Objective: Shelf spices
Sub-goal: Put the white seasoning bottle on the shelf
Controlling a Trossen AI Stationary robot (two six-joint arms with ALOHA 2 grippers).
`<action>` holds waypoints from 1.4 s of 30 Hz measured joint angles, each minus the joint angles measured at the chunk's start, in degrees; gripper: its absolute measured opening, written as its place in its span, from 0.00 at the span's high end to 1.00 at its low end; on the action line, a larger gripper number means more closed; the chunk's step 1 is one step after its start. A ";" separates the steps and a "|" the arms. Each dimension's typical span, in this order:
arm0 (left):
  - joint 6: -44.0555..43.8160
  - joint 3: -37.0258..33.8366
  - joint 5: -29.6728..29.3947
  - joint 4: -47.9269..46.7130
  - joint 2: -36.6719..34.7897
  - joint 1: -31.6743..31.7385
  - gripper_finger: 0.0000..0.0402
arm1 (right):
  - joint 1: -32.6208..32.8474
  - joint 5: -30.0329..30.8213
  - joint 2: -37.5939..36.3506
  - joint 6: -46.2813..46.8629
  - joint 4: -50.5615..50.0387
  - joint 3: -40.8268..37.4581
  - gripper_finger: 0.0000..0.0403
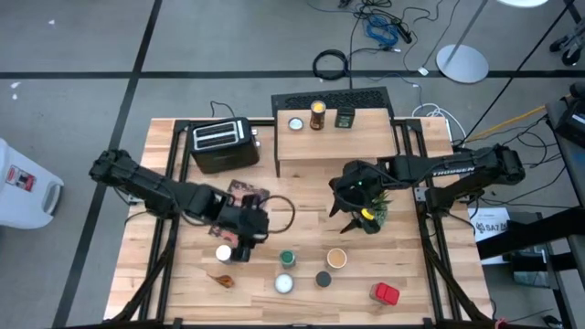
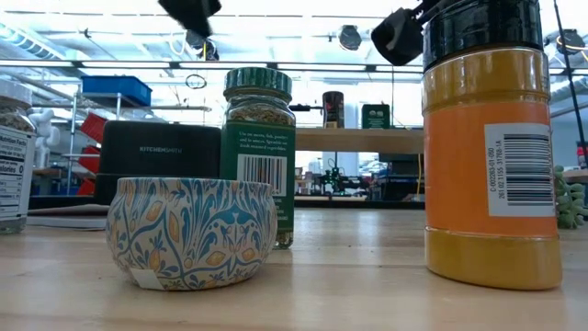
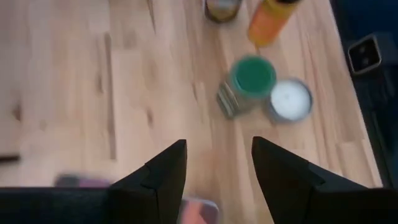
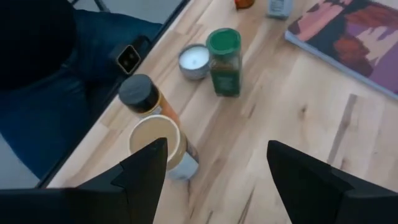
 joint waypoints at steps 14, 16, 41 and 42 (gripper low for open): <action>-27.03 -2.28 -6.70 -15.66 0.00 -16.89 0.52 | 6.70 4.57 0.00 6.77 12.71 -4.39 0.35; -30.31 -2.28 -7.95 -16.90 0.00 -19.53 0.52 | 7.48 5.69 0.00 7.70 13.86 -5.08 0.35; -51.24 -7.96 -20.50 -18.47 0.04 -30.83 0.52 | 14.41 14.40 0.00 11.72 17.13 -5.32 0.35; -51.24 -7.96 -20.50 -18.07 0.04 -30.83 0.52 | 14.48 14.40 0.00 11.72 17.11 -5.32 0.35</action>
